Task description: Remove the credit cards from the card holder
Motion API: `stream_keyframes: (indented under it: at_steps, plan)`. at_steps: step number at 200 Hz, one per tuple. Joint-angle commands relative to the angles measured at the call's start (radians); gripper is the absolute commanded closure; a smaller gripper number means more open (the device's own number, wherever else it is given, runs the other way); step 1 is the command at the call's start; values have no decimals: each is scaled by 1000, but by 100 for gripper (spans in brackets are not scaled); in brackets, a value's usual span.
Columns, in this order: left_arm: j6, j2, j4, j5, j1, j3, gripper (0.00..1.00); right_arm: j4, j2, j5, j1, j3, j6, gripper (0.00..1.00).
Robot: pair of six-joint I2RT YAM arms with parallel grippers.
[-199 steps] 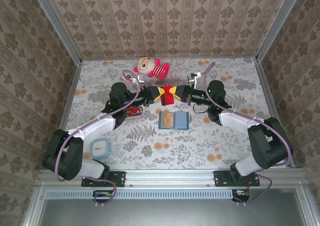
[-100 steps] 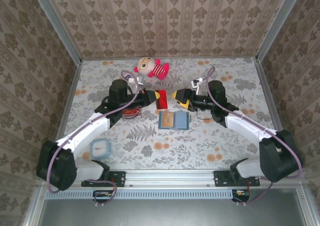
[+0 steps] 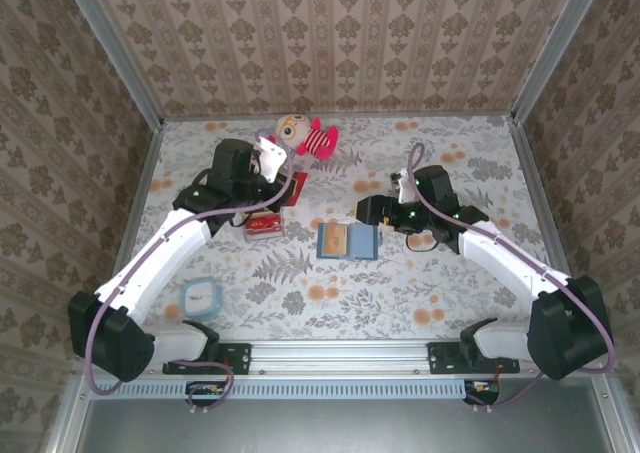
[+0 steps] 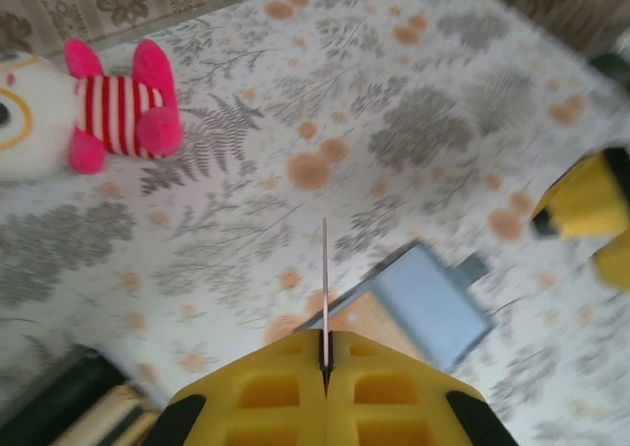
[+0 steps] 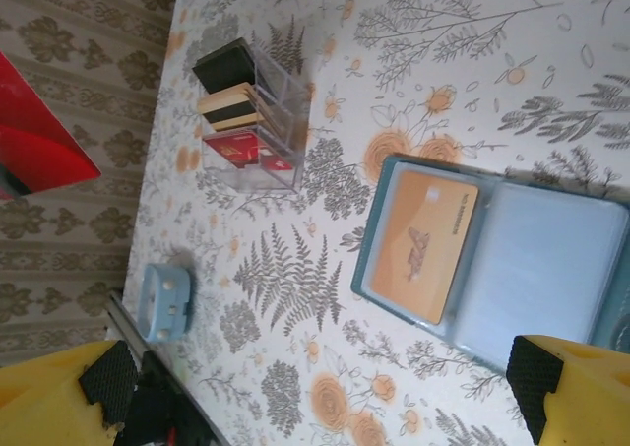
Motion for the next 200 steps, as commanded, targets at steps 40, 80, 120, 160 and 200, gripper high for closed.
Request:
stream_keyframes:
  at_steps: [40, 80, 120, 160, 200]
  plan:
    - [543, 99, -217, -130, 92, 78, 100, 5, 154, 12, -24, 62, -69, 0]
    - [788, 175, -371, -101, 134, 111, 100, 8, 222, -37, -81, 77, -58, 0]
    - [903, 292, -487, -84, 154, 161, 100, 24, 201, -74, -141, 56, -67, 0]
    - [920, 390, -560, -107, 145, 209, 100, 17, 220, -76, -153, 63, -64, 0]
    - [915, 417, -550, -108, 138, 214, 100, 40, 230, -85, -159, 53, -44, 0]
